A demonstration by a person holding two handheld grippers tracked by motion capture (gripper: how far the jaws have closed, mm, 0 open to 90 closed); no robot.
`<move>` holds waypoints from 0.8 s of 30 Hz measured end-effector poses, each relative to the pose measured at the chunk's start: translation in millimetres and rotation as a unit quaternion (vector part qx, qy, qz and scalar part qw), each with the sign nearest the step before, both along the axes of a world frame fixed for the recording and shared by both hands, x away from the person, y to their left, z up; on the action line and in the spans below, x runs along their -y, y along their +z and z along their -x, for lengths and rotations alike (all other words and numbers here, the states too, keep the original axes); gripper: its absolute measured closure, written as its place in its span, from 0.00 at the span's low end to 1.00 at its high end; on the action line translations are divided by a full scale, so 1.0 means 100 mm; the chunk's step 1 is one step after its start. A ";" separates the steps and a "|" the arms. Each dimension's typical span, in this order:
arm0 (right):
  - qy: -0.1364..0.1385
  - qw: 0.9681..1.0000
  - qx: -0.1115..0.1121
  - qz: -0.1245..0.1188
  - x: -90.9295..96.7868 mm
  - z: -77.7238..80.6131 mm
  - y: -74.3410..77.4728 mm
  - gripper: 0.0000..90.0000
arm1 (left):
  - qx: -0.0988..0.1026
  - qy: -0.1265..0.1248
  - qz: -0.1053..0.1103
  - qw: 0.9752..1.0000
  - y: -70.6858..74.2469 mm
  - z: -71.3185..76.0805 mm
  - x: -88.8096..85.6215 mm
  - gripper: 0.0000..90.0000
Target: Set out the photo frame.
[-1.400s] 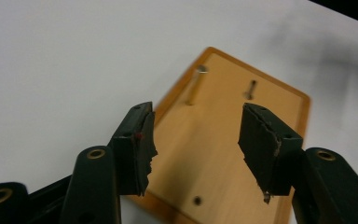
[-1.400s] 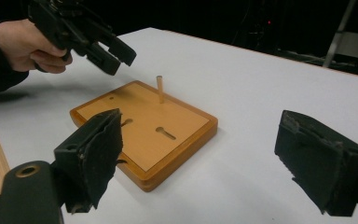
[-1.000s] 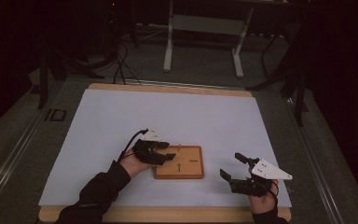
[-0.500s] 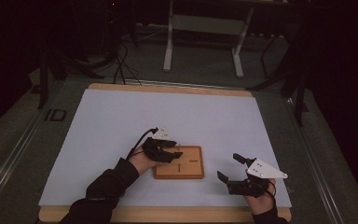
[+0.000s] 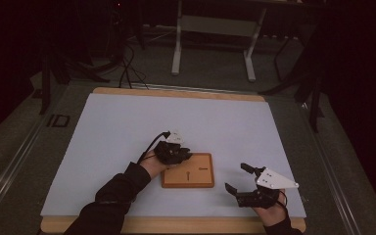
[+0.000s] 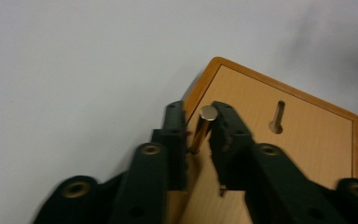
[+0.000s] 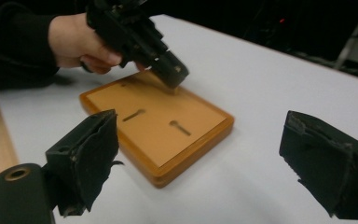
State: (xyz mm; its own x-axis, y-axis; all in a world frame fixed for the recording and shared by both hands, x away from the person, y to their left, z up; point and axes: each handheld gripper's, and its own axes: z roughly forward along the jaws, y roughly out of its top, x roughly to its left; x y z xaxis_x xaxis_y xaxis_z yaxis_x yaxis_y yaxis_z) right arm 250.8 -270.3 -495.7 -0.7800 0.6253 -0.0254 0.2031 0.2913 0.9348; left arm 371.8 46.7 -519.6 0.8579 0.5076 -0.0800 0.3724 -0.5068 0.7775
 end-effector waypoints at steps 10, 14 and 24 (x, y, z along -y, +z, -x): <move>0.016 1.000 0.001 0.026 -0.10 0.00 -0.02 0.13 | 0.003 -0.026 -0.009 1.000 0.01 -0.05 0.01 0.93; 0.027 0.999 0.012 0.042 -0.15 0.02 0.02 0.14 | -0.016 -0.035 -0.005 0.999 0.02 -0.11 0.00 0.93; 0.041 0.991 0.048 0.116 -0.33 0.09 0.05 0.16 | -0.057 -0.054 0.009 0.997 0.03 -0.25 -0.03 0.94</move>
